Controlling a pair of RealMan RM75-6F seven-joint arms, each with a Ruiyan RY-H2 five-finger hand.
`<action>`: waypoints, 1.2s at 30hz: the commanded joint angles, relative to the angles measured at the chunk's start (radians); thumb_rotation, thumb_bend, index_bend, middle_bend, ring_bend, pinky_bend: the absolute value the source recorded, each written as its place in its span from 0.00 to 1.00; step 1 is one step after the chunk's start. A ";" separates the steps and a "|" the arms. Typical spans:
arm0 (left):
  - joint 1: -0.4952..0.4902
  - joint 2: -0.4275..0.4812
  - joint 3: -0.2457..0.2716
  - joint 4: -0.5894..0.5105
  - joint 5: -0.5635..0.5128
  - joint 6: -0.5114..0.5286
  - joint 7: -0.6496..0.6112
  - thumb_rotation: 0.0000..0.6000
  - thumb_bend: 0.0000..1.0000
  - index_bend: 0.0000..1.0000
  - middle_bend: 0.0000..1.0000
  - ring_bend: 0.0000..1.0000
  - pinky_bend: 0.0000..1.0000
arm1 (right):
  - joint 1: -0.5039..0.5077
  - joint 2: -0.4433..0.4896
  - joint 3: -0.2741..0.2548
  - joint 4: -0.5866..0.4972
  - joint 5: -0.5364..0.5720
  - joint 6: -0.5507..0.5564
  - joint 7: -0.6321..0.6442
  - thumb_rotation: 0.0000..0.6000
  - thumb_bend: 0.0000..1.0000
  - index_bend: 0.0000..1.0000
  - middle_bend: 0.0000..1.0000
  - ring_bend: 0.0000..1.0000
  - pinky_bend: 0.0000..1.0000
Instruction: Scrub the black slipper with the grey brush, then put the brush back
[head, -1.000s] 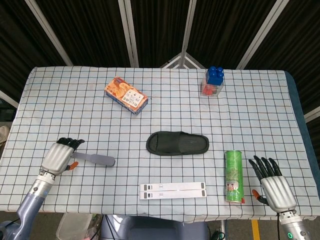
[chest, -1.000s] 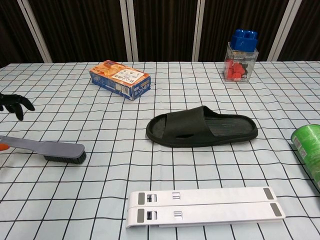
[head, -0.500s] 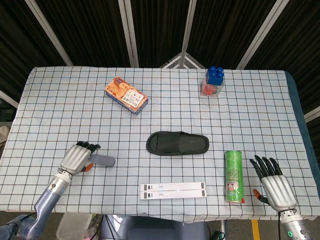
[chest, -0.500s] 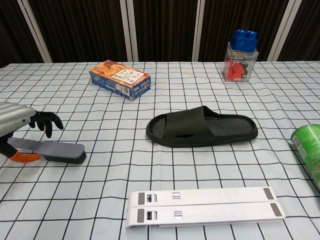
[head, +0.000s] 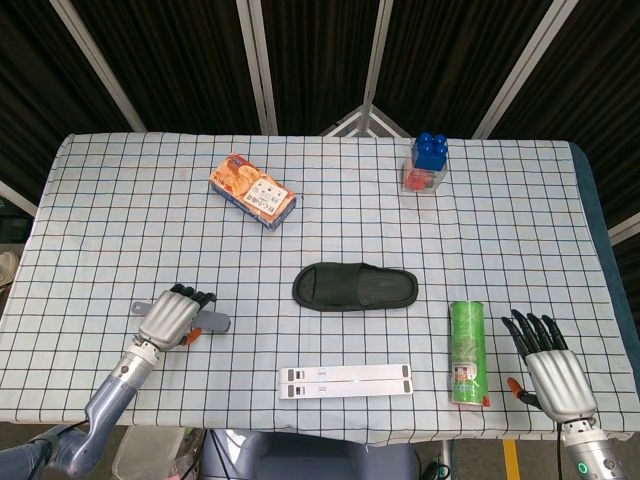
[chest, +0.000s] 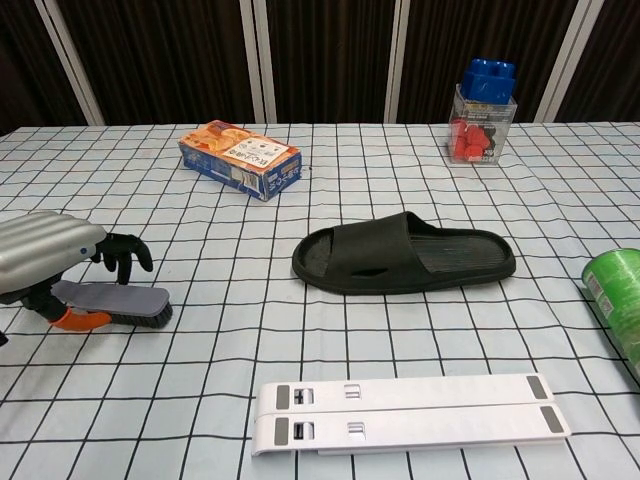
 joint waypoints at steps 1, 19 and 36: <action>-0.007 -0.006 0.000 -0.006 -0.004 -0.002 0.005 1.00 0.34 0.30 0.42 0.35 0.31 | 0.001 0.000 0.000 -0.001 0.001 -0.002 -0.001 1.00 0.32 0.00 0.00 0.00 0.00; -0.018 -0.015 0.021 -0.021 -0.009 0.017 0.033 1.00 0.40 0.37 0.49 0.41 0.35 | 0.004 0.004 -0.004 -0.006 0.010 -0.008 -0.003 1.00 0.32 0.00 0.00 0.00 0.00; -0.022 -0.048 0.023 0.012 -0.021 0.042 0.034 1.00 0.63 0.55 0.64 0.55 0.50 | 0.006 0.008 -0.004 -0.009 0.018 -0.010 -0.001 1.00 0.32 0.00 0.00 0.00 0.00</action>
